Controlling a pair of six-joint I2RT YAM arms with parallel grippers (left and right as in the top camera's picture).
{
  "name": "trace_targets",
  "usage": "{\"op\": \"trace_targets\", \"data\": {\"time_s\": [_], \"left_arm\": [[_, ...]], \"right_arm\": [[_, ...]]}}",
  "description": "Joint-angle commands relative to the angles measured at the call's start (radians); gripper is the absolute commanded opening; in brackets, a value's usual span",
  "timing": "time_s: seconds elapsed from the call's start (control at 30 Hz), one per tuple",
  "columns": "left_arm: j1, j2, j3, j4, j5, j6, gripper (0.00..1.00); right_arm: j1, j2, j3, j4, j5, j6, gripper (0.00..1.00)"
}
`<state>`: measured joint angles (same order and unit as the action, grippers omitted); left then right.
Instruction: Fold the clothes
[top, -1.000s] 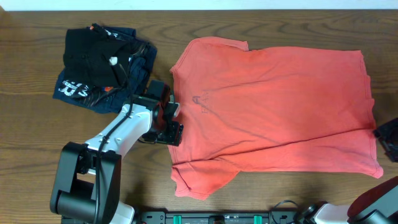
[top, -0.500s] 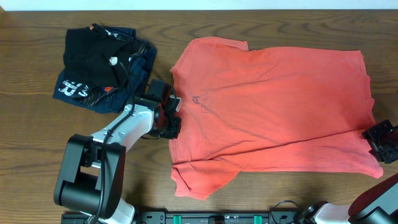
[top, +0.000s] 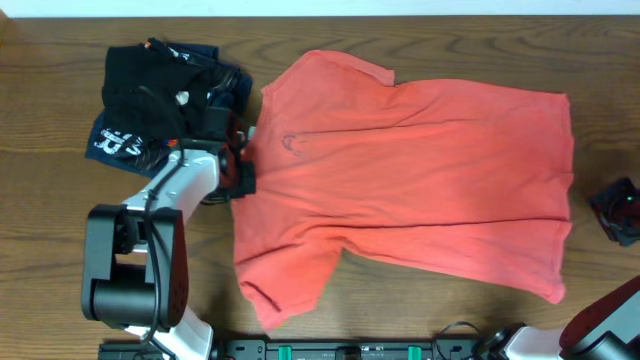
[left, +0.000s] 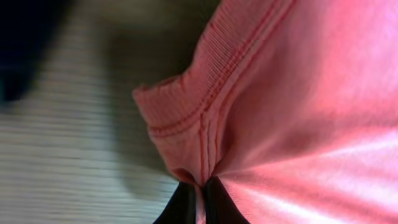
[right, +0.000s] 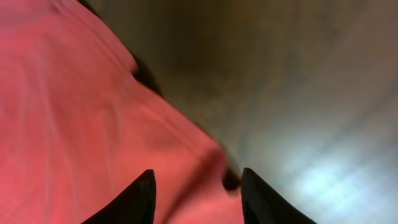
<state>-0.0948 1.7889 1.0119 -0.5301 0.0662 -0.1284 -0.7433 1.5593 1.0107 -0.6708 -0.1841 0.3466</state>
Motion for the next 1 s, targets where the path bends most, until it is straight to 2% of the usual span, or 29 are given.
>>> {"op": "trace_targets", "data": {"time_s": [0.0,0.03,0.1,0.17,0.3,0.33,0.47,0.57,0.67,0.77,0.83,0.97], "left_arm": [[0.009,0.014,0.023,-0.010,-0.051,-0.016,0.13],[0.008,0.014,0.023,-0.011,-0.051,-0.016,0.17],[0.008,0.014,0.023,-0.011,-0.035,-0.015,0.41],[0.009,0.014,0.023,-0.011,-0.013,-0.015,0.50],[0.008,0.013,0.042,-0.065,0.042,-0.015,0.60],[0.008,0.013,0.053,-0.088,0.056,-0.015,0.61],[0.008,-0.003,0.108,-0.199,0.130,0.005,0.61],[0.008,-0.032,0.138,-0.267,0.179,0.036,0.61],[0.008,-0.071,0.163,-0.337,0.208,0.045,0.62],[0.008,-0.113,0.164,-0.394,0.246,0.046,0.65],[0.008,-0.136,0.164,-0.439,0.267,0.057,0.66],[0.008,-0.143,0.161,-0.529,0.266,0.072,0.66]], "right_arm": [[0.041,0.014,-0.047,0.051,-0.034,-0.026,0.44],[0.053,0.018,-0.062,0.084,-0.034,-0.026,0.44],[0.082,0.033,-0.092,0.170,-0.053,-0.026,0.44],[0.109,0.053,-0.120,0.253,-0.076,-0.026,0.44],[0.166,0.118,-0.162,0.402,-0.064,-0.025,0.41],[0.176,0.138,-0.162,0.423,-0.064,-0.021,0.37],[0.210,0.232,-0.162,0.488,-0.025,-0.017,0.07],[0.212,0.282,-0.161,0.508,0.102,-0.002,0.01],[0.188,0.292,-0.152,0.510,0.220,0.031,0.01],[0.147,0.286,-0.115,0.511,0.116,0.016,0.02],[0.117,0.283,-0.079,0.508,-0.032,-0.015,0.08],[0.071,0.264,-0.023,0.498,-0.332,-0.031,0.27]]}}
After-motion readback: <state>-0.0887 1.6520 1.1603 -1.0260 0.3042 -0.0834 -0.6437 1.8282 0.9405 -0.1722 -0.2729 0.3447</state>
